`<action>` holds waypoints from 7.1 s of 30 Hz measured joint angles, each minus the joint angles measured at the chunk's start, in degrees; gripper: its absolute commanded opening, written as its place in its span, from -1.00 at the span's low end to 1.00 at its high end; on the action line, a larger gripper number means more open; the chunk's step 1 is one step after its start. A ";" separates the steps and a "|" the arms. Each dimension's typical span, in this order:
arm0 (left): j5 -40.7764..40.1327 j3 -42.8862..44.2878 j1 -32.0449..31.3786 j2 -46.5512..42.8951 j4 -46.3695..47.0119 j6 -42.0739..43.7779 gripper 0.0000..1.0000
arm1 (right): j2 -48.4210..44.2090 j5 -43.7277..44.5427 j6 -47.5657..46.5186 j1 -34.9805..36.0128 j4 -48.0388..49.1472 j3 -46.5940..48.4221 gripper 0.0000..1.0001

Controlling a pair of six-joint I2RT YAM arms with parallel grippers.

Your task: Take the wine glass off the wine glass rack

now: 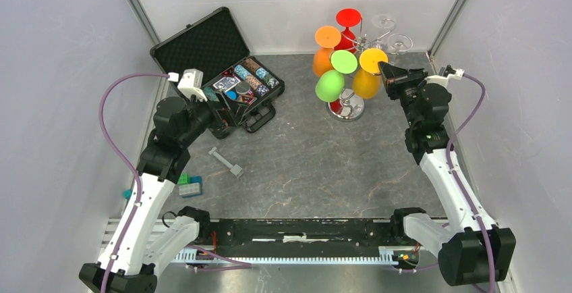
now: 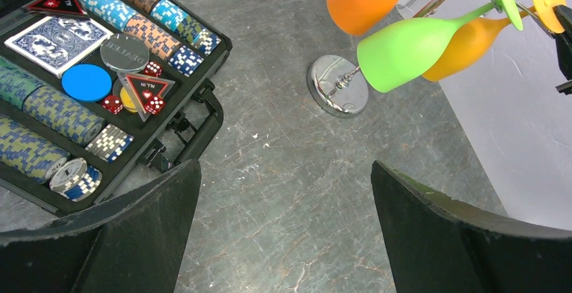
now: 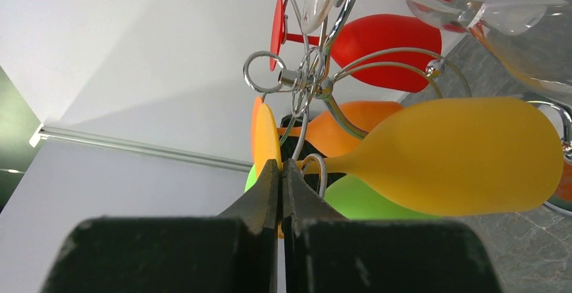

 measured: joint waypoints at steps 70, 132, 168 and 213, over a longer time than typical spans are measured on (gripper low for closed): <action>34.03 0.37 -35.23 36.50 55.47 17.07 0.35 | -44.63 -34.21 22.38 0.15 -14.84 -25.75 -1.00; 20.55 -8.24 -26.58 36.22 77.46 -71.36 0.48 | -41.20 -15.80 31.36 -0.17 12.39 -23.15 -1.00; 25.51 -8.20 -25.59 38.36 80.30 -61.26 0.33 | -42.01 -15.96 32.24 -0.17 5.53 -23.21 -1.00; -11.67 16.70 -28.06 24.44 -27.41 -4.48 -0.95 | -37.86 -2.03 -13.79 -0.17 -31.15 -24.55 0.76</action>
